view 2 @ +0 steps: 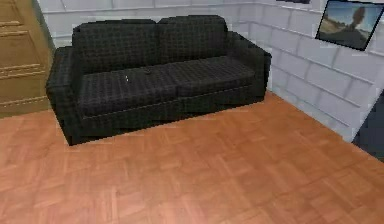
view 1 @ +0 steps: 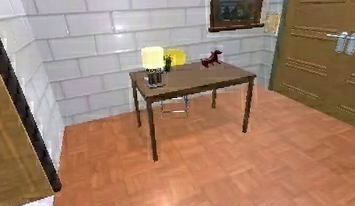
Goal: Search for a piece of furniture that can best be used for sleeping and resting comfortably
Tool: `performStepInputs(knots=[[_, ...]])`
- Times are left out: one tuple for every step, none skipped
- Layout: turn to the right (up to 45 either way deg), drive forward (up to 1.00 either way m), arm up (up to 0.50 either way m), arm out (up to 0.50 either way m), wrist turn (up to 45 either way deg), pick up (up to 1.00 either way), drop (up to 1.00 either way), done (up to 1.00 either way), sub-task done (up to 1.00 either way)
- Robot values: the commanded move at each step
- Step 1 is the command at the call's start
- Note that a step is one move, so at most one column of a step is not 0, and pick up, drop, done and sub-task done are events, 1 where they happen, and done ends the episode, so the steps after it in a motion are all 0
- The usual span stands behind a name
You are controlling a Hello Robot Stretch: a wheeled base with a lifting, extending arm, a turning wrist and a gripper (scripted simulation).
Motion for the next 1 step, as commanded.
performStepInputs(knots=[[0.0,0.05,0.00,0.00,0.0,0.00,0.00,0.00,0.00]])
